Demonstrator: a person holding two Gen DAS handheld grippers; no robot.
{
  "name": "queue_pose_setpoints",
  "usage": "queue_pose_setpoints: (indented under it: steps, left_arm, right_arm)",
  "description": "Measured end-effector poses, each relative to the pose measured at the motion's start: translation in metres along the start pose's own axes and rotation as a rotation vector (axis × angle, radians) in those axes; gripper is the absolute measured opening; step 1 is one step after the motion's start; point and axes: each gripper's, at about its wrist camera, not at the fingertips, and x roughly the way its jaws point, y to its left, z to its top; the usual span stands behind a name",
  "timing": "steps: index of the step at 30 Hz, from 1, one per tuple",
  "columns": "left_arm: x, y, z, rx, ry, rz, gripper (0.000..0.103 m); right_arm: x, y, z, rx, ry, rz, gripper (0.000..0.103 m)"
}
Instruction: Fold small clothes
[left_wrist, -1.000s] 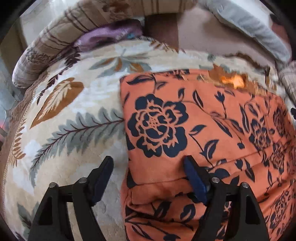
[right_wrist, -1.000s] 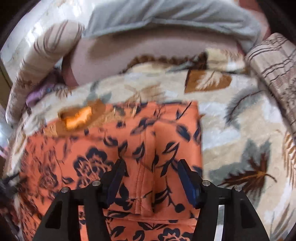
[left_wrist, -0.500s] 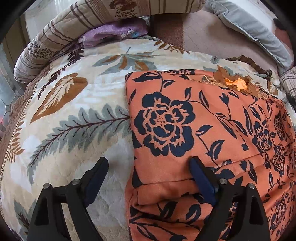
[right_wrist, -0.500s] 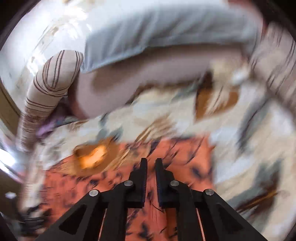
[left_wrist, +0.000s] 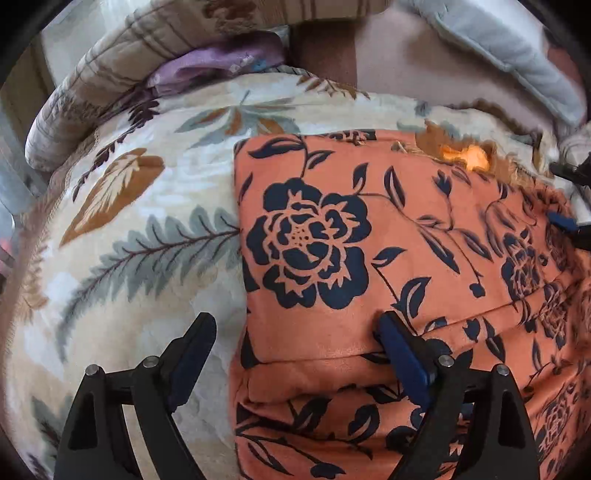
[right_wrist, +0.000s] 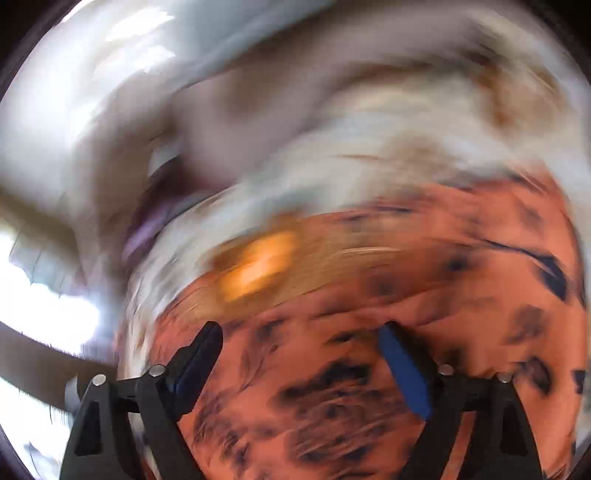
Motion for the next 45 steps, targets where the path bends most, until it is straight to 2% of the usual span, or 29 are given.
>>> queue_pose_setpoints:
  steps: [1, 2, 4, 5, 6, 8, 9, 11, 12, 14, 15, 17, 20, 23, 27, 30, 34, 36, 40, 45]
  left_arm:
    - [-0.001, 0.002, -0.002, -0.008, -0.002, -0.005, 0.091]
    - [0.0, 0.004, -0.001, -0.014, -0.001, -0.01, 0.091]
    - [0.005, 0.005, -0.001, -0.035, 0.011, -0.019, 0.091]
    - [0.006, 0.006, -0.001, -0.049, 0.016, -0.025, 0.092]
    - [0.004, 0.007, -0.001, -0.055, 0.019, -0.026, 0.091]
    - [-0.003, 0.012, -0.001, -0.051, 0.006, -0.027, 0.091]
    - [-0.009, 0.012, -0.002, -0.045, 0.0, -0.021, 0.091]
    - [-0.027, 0.015, -0.008, -0.05, -0.034, -0.017, 0.091]
    - [-0.037, 0.018, -0.013, -0.067, -0.058, -0.027, 0.091]
    - [-0.054, 0.024, -0.025, -0.096, -0.063, -0.051, 0.091]
    - [-0.066, 0.028, -0.035, -0.112, -0.064, -0.067, 0.091]
    - [-0.088, 0.037, -0.049, -0.136, -0.079, -0.082, 0.091]
    - [-0.122, 0.052, -0.075, -0.177, -0.109, -0.1, 0.091]
    - [-0.151, 0.066, -0.109, -0.225, -0.117, -0.116, 0.091]
    - [-0.168, 0.077, -0.163, -0.276, -0.064, -0.14, 0.091]
    - [-0.173, 0.078, -0.197, -0.294, -0.022, -0.154, 0.091]
    - [-0.176, 0.073, -0.231, -0.301, 0.031, -0.195, 0.091]
    - [-0.177, 0.074, -0.241, -0.313, 0.047, -0.21, 0.091]
    - [-0.173, 0.079, -0.248, -0.335, 0.069, -0.215, 0.091]
    - [-0.162, 0.079, -0.255, -0.337, 0.116, -0.223, 0.091]
  right_arm:
    - [-0.014, 0.0, -0.002, 0.021, -0.049, 0.01, 0.085]
    - [-0.021, 0.006, -0.004, -0.013, -0.066, 0.012, 0.086]
    - [-0.022, 0.012, -0.007, -0.137, -0.056, 0.022, 0.088]
    - [-0.016, 0.007, -0.006, -0.161, -0.031, -0.067, 0.088]
    - [-0.014, -0.011, -0.002, -0.089, -0.006, -0.097, 0.084]
    - [-0.032, -0.017, -0.003, -0.029, -0.064, -0.017, 0.086]
    - [-0.041, -0.013, -0.007, -0.029, -0.08, -0.013, 0.086]
    - [-0.053, -0.008, -0.018, -0.051, -0.069, 0.058, 0.086]
    - [-0.054, -0.009, -0.024, -0.06, -0.044, 0.078, 0.086]
    - [-0.044, -0.025, -0.032, -0.061, 0.054, 0.014, 0.086]
    - [-0.042, -0.034, -0.036, -0.045, 0.063, 0.0, 0.081]
    - [-0.062, -0.028, -0.044, -0.044, 0.01, -0.023, 0.084]
    - [-0.101, -0.009, -0.063, -0.144, -0.039, -0.005, 0.084]
    - [-0.14, -0.001, -0.107, -0.19, -0.047, 0.024, 0.084]
    - [-0.195, -0.022, -0.159, -0.239, -0.015, -0.016, 0.084]
    - [-0.239, -0.042, -0.194, -0.289, 0.02, -0.118, 0.084]
    - [-0.287, -0.092, -0.219, -0.188, 0.078, -0.185, 0.084]
    - [-0.3, -0.112, -0.23, -0.133, 0.101, -0.19, 0.084]
    - [-0.307, -0.126, -0.238, -0.073, 0.119, -0.135, 0.084]
    - [-0.299, -0.126, -0.248, -0.084, 0.163, -0.145, 0.084]
